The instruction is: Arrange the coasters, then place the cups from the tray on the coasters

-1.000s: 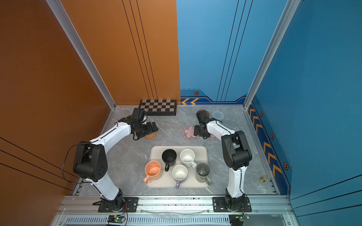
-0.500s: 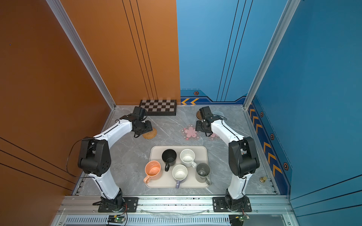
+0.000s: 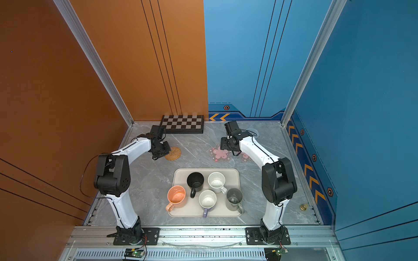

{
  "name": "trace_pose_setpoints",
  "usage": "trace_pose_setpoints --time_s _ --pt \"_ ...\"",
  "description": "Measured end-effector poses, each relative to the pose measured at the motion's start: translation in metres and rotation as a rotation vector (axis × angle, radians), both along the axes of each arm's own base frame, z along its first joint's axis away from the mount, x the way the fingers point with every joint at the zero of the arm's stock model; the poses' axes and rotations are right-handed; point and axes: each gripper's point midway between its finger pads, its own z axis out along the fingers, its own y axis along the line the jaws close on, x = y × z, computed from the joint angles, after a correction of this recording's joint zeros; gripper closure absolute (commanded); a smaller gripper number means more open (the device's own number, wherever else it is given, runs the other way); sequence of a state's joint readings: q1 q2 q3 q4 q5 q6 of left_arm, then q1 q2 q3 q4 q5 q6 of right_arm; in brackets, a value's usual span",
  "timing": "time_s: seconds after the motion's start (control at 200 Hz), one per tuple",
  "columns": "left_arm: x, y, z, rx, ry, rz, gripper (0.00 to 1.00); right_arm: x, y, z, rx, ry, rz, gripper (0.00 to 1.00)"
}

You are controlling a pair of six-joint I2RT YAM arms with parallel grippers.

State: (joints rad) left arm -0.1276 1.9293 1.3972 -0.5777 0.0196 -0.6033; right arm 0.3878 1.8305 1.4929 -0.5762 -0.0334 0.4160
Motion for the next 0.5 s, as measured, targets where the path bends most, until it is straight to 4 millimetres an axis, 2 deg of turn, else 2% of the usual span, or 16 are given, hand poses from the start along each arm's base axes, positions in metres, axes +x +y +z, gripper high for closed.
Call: trace_pose_setpoints --time_s 0.16,0.365,0.501 --pt "0.002 -0.001 -0.016 -0.005 0.037 -0.008 0.92 0.002 0.017 -0.003 0.010 0.006 0.033 0.33" --pt "0.017 -0.006 -0.015 -0.020 0.023 -0.011 0.94 0.001 0.041 -0.016 0.018 0.034 0.084 0.33" --pt "0.019 -0.008 -0.021 -0.030 0.035 -0.008 0.97 0.002 0.054 -0.018 0.028 0.042 0.109 0.33"
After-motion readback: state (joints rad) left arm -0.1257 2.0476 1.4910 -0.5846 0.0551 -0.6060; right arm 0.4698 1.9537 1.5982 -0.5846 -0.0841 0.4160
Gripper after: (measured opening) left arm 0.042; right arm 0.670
